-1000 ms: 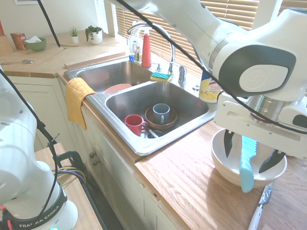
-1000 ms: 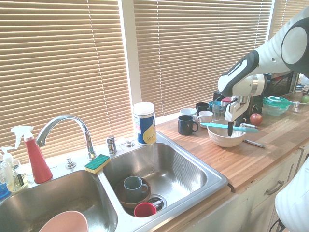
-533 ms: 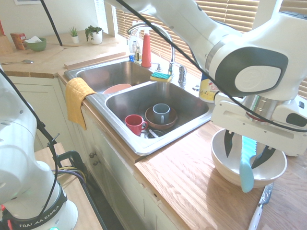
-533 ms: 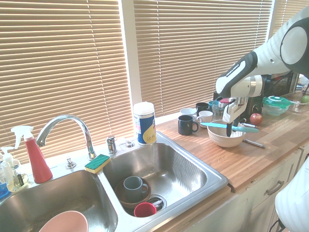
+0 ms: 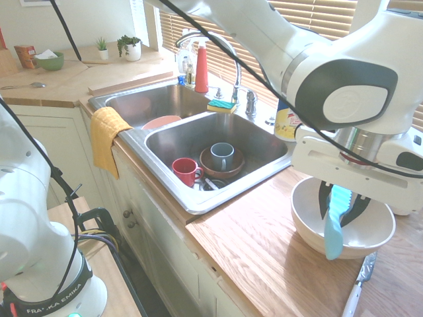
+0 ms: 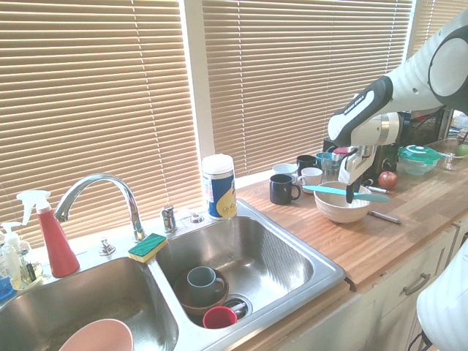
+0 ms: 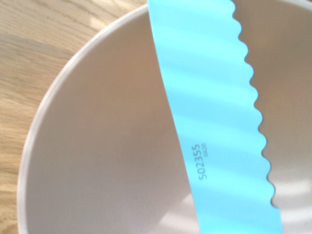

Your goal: Put the knife into the sink

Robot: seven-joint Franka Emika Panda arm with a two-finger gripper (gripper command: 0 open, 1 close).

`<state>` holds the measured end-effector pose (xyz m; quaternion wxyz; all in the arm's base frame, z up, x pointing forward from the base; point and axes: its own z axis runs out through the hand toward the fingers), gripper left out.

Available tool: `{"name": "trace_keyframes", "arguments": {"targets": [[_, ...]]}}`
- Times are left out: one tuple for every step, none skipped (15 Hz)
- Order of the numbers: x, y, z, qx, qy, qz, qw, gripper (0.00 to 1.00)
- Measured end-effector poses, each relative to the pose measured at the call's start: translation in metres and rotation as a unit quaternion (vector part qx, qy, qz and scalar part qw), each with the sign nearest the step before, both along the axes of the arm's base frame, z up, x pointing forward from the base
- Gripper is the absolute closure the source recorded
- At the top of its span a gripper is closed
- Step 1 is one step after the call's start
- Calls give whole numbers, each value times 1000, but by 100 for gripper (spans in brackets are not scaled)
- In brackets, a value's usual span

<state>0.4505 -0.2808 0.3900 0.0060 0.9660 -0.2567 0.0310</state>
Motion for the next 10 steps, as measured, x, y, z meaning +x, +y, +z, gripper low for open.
{"name": "trace_keyframes", "arguments": {"targets": [[0,0,0,0,0,0,1000,100],[0,0,0,0,0,0,1000,100],[0,0,0,0,-1,-1,1000,100],[0,0,1,-1,-1,-2,1000,100],[0,0,1,-2,-1,-4,1000,100],[0,0,2,-4,-1,-6,1000,100],[0,0,4,-6,-4,-8,1000,100],[1,1,7,-8,-9,-11,1000,100],[2,4,12,-10,-14,-11,1000,100],[4,8,19,-15,-19,-11,1000,100]]}}
